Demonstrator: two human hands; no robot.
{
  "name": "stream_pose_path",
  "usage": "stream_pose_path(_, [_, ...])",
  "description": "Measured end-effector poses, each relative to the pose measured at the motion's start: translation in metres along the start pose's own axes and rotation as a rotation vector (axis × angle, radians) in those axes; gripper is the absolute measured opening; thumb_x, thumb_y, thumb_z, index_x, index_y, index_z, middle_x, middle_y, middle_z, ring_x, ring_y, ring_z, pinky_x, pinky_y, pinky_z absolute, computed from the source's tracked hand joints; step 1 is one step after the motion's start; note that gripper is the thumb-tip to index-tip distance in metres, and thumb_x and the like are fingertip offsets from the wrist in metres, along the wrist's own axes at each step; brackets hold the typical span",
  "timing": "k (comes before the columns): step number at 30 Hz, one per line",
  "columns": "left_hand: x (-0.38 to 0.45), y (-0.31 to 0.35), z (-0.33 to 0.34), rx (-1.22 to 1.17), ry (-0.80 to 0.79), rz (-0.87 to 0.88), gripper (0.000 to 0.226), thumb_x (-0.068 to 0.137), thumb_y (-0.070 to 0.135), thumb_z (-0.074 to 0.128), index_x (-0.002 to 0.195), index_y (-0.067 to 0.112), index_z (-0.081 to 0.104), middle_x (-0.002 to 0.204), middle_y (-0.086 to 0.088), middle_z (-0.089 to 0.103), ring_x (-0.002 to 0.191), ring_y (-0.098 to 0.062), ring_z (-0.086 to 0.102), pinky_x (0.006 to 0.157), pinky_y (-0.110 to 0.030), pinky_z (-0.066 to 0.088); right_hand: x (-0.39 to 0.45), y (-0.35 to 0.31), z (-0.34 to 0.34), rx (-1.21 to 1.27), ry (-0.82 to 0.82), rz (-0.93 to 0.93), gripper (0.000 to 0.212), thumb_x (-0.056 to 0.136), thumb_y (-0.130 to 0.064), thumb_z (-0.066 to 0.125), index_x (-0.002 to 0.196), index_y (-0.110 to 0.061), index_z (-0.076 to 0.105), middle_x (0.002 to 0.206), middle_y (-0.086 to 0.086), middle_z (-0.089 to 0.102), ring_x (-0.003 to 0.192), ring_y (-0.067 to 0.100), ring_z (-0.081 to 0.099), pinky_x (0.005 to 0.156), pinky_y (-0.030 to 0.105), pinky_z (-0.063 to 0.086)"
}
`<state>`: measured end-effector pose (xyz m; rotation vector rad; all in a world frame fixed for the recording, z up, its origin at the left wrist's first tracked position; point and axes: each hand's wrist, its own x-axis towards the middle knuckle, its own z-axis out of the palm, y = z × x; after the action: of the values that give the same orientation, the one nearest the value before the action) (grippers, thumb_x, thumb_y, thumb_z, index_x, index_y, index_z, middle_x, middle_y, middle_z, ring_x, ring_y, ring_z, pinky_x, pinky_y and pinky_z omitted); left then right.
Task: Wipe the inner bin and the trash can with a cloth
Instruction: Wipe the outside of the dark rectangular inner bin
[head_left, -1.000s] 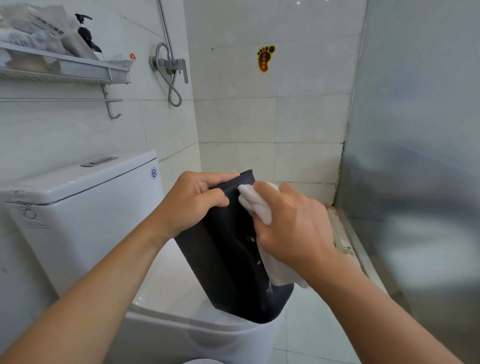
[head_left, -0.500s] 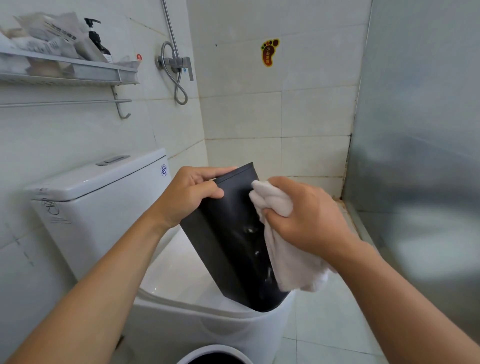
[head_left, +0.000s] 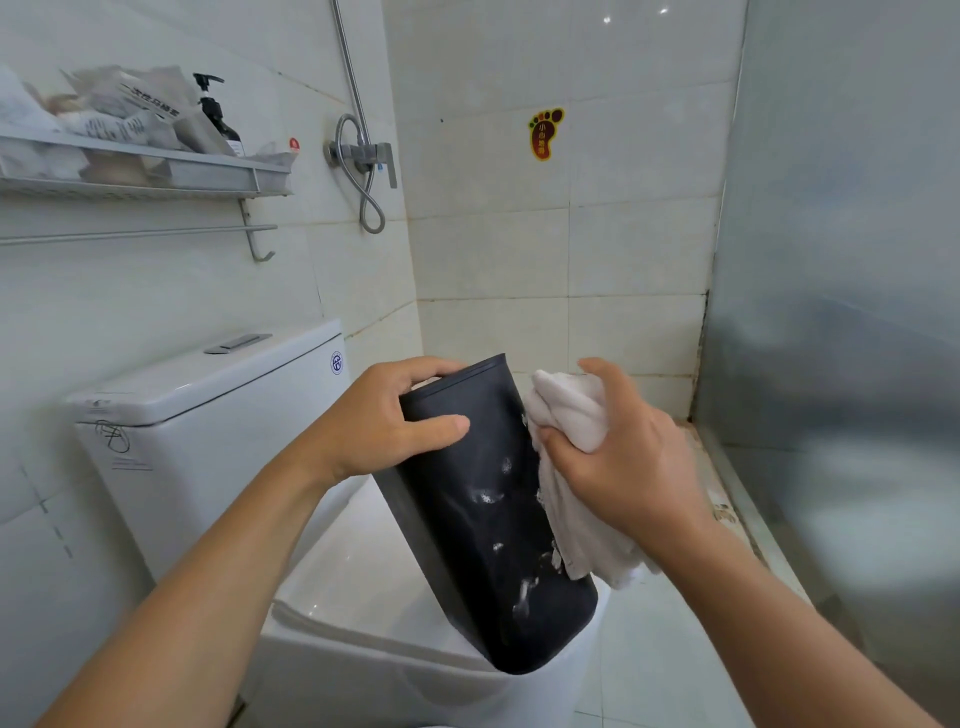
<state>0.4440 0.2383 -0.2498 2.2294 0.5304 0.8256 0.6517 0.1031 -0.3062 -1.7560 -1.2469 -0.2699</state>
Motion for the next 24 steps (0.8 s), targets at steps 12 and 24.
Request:
stream_pose_path(12, [-0.003, -0.002, -0.002, -0.155, 0.013, -0.013, 0.044, 0.087, -0.009, 0.074, 0.117, 0.023, 0.076, 0.106, 0.0, 0.08, 0.097, -0.02, 0.077, 0.078, -0.026, 0.061, -0.016, -0.003, 0.018, 0.161, -0.106, -0.141, 0.042, 0.097, -0.059, 0.054, 0.136, -0.05, 0.046, 0.102, -0.015, 0.066, 0.089, 0.007, 0.063, 0.075, 0.039, 0.057])
stream_pose_path(24, [-0.007, 0.008, 0.005, -0.158, -0.012, 0.016, 0.049, 0.086, -0.013, 0.073, 0.113, 0.027, 0.076, 0.103, 0.01, 0.08, 0.095, -0.011, 0.077, 0.076, -0.019, 0.059, 0.016, -0.011, -0.004, -0.01, -0.066, -0.149, 0.034, 0.09, -0.054, 0.066, 0.121, -0.041, 0.059, 0.085, -0.015, 0.068, 0.077, 0.016, 0.063, 0.066, 0.033, 0.049])
